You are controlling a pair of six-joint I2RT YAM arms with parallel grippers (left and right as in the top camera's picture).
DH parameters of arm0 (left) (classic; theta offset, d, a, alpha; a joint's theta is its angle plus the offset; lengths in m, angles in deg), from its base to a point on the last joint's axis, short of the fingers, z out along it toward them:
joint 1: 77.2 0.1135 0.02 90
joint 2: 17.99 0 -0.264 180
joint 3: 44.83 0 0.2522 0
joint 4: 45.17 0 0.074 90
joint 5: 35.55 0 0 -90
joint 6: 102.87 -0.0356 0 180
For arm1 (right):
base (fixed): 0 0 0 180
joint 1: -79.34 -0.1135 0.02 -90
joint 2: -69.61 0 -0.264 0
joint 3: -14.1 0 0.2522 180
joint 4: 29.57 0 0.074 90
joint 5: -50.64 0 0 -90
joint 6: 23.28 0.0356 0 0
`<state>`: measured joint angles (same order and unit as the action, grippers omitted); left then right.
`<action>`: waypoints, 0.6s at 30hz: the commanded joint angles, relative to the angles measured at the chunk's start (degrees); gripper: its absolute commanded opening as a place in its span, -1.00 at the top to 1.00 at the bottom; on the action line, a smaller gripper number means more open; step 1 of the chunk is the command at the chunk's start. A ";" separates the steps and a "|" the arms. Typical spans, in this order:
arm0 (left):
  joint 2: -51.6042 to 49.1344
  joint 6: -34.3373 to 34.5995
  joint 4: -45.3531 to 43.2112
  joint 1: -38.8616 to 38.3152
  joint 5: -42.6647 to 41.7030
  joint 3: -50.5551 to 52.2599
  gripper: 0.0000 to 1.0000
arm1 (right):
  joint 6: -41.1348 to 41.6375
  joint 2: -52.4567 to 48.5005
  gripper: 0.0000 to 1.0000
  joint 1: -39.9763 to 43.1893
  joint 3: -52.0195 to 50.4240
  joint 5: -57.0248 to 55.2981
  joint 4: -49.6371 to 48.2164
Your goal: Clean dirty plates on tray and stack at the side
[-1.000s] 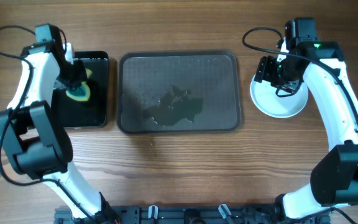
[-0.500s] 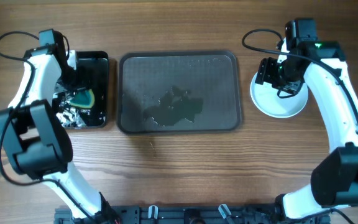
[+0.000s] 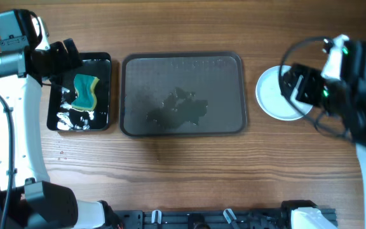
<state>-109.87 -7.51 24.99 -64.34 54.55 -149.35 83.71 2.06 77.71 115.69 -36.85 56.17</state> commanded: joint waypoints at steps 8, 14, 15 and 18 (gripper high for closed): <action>-0.76 1.14 0.02 -0.22 -0.72 0.11 -1.00 | -0.31 9.51 -1.00 -0.13 0.98 -1.09 2.86; -0.76 1.14 0.02 -0.22 -0.72 0.11 -1.00 | -0.57 9.35 -1.00 -0.13 0.98 -3.04 3.48; -0.76 1.14 0.02 -0.22 -0.72 0.11 -1.00 | -0.57 9.22 -0.99 -0.13 0.98 -3.02 3.21; -0.76 1.11 0.02 -0.22 -0.72 0.11 -1.00 | -1.97 8.68 -0.99 -0.13 0.68 -2.14 -0.59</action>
<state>-110.15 -7.38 25.01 -64.34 54.55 -149.31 83.69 11.40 77.71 115.73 -38.23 58.60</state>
